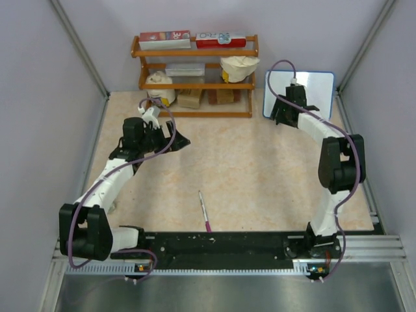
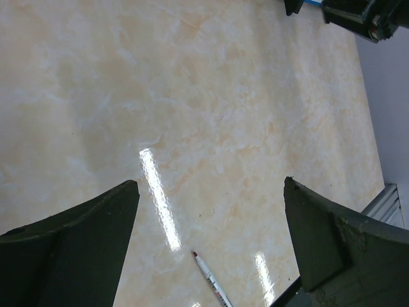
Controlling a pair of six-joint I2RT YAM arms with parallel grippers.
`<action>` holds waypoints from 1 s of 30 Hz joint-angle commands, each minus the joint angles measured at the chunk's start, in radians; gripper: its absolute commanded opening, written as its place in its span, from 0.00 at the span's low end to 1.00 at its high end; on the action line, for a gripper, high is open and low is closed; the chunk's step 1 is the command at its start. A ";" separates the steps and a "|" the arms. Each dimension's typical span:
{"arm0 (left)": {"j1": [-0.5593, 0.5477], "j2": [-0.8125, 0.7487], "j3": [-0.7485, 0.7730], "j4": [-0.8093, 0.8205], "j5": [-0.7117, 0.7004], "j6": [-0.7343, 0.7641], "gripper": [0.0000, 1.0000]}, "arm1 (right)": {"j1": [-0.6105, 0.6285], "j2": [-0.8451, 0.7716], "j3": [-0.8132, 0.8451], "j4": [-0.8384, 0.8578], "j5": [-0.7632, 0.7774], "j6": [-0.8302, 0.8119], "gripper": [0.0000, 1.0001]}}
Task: Write a sentence on the whiteboard
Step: Move the whiteboard to the center of the board.
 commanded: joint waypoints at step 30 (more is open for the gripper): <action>0.002 0.068 -0.015 0.140 0.136 0.018 0.94 | 0.014 0.293 0.318 -0.062 0.164 -0.031 0.62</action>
